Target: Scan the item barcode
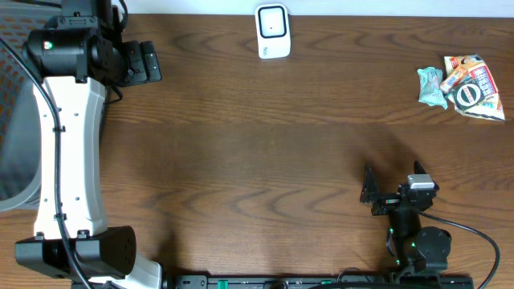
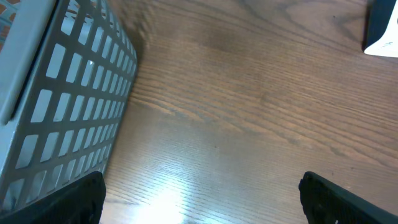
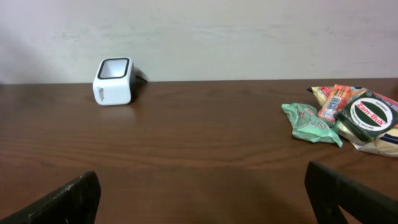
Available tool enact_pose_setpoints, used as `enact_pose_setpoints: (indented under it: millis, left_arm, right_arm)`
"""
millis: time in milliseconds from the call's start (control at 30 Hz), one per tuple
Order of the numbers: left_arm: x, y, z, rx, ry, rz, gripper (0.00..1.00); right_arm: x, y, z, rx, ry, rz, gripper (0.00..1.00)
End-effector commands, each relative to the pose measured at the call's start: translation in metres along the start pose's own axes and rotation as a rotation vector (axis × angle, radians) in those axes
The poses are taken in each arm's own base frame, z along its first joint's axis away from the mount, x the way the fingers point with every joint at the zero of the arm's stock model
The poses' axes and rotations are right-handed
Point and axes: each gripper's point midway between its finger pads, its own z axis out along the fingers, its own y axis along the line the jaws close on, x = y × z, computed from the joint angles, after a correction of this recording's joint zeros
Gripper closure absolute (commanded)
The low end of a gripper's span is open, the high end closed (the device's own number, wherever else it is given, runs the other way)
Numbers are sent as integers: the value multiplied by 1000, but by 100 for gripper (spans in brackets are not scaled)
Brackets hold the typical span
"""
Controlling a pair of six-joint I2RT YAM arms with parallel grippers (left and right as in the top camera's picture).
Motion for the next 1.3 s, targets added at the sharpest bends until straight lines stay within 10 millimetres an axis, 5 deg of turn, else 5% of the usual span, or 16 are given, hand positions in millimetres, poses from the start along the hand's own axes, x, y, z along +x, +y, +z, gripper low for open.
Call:
enact_pose_setpoints:
  millis: [0,1267]
  left_arm:
    - [0,4,3,-19,5,-12,2]
    - [0,4,3,-19,5,-12,2]
  right_arm:
    - [2,1,0,1,5,-50,1]
    - [2,-5,0,25,5,3,1]
